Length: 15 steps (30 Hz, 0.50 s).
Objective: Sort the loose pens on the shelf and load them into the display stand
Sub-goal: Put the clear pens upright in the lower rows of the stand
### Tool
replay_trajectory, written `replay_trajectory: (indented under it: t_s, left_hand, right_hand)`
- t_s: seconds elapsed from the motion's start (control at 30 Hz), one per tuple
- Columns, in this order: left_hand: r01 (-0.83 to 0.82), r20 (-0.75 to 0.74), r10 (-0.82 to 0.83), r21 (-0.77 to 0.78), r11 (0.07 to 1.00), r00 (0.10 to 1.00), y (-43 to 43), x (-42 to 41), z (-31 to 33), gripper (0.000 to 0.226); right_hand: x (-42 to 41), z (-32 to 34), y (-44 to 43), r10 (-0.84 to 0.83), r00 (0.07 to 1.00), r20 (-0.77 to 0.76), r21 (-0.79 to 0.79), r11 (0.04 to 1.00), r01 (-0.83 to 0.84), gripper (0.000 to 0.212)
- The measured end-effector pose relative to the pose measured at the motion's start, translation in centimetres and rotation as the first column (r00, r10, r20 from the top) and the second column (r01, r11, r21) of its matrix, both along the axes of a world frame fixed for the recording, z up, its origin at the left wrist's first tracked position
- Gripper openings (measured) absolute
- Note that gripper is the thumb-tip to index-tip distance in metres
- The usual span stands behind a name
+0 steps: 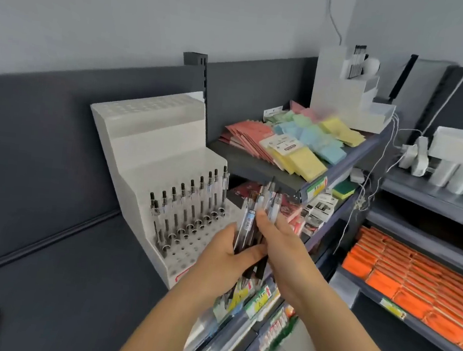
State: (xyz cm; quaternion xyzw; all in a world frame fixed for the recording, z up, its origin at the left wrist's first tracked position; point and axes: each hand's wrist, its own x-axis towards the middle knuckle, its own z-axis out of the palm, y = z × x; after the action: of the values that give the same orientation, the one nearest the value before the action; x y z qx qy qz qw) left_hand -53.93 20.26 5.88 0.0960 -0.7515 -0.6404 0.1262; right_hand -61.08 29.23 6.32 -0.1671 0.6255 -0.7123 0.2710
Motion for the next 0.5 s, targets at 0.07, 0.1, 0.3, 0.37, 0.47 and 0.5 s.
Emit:
replay_trajectory:
  t_s: [0.07, 0.1, 0.3, 0.37, 0.47, 0.5]
  left_hand:
    - [-0.041, -0.01, 0.041, -0.009, 0.999, 0.999, -0.7, -1.1, 0.2, 0.017]
    - [-0.07, -0.013, 0.07, -0.019, 0.997, 0.997, -1.0, -1.7, 0.2, 0.02]
    - [-0.245, -0.02, 0.245, -0.139, 0.96, 0.969, -2.3, -4.8, 0.4, 0.018]
    - [-0.307, -0.025, 0.308, -0.189, 0.933, 0.951, -2.3, -5.6, 0.6, 0.016]
    - [-0.454, -0.073, 0.45, -0.237, 0.859, 0.89, -2.2, -6.3, 1.4, 0.012]
    - [-0.51, -0.087, 0.505, -0.243, 0.825, 0.859, -2.2, -6.2, 1.7, 0.01]
  right_hand:
    - [-1.3, 0.1, -0.8, 0.013, 1.0, -0.022, -0.017, 1.0, -0.013, 0.045]
    - [-1.9, 0.3, -1.0, 0.006, 0.999, -0.043, -0.042, 0.999, -0.008, 0.032]
    - [-6.3, 0.6, -1.8, -0.064, 0.971, -0.232, -0.071, 0.996, 0.049, 0.017]
    - [-8.0, 0.6, -2.1, -0.008, 0.971, -0.24, -0.065, 0.998, -0.007, 0.015]
    - [-10.5, 1.2, -2.9, 0.081, 0.972, -0.219, -0.112, 0.988, -0.107, 0.016]
    - [-11.4, 1.3, -3.2, 0.093, 0.971, -0.218, -0.129, 0.984, -0.123, 0.015]
